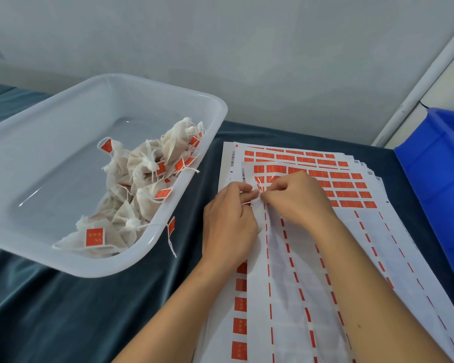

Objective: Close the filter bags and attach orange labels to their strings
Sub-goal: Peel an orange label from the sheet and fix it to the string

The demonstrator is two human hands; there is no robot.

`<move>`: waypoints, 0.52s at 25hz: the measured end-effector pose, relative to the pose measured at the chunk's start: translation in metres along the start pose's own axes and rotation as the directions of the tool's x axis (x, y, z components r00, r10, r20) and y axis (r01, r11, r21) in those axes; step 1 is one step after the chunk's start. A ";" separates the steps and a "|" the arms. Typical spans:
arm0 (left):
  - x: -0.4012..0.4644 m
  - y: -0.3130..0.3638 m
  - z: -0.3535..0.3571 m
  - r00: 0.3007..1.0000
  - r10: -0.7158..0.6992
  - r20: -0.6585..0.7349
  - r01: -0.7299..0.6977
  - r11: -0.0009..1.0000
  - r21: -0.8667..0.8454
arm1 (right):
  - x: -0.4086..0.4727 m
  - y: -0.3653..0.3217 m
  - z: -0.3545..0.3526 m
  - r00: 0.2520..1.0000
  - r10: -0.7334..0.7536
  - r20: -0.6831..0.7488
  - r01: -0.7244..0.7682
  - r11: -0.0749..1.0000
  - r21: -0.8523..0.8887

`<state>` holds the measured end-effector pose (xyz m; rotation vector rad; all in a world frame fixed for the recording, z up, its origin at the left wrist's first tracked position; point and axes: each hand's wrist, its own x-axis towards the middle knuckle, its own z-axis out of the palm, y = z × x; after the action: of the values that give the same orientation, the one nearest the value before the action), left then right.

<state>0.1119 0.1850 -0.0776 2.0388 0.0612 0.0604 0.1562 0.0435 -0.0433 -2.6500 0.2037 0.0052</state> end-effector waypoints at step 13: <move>0.002 -0.003 0.003 1.000 -0.009 -0.010 0.010 0.999 0.037 | 0.012 0.007 -0.001 0.992 0.022 0.127 -0.035 0.994 0.100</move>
<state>0.1138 0.1842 -0.0816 2.0749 0.0788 0.0642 0.1667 0.0353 -0.0458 -2.5344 0.1943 0.1665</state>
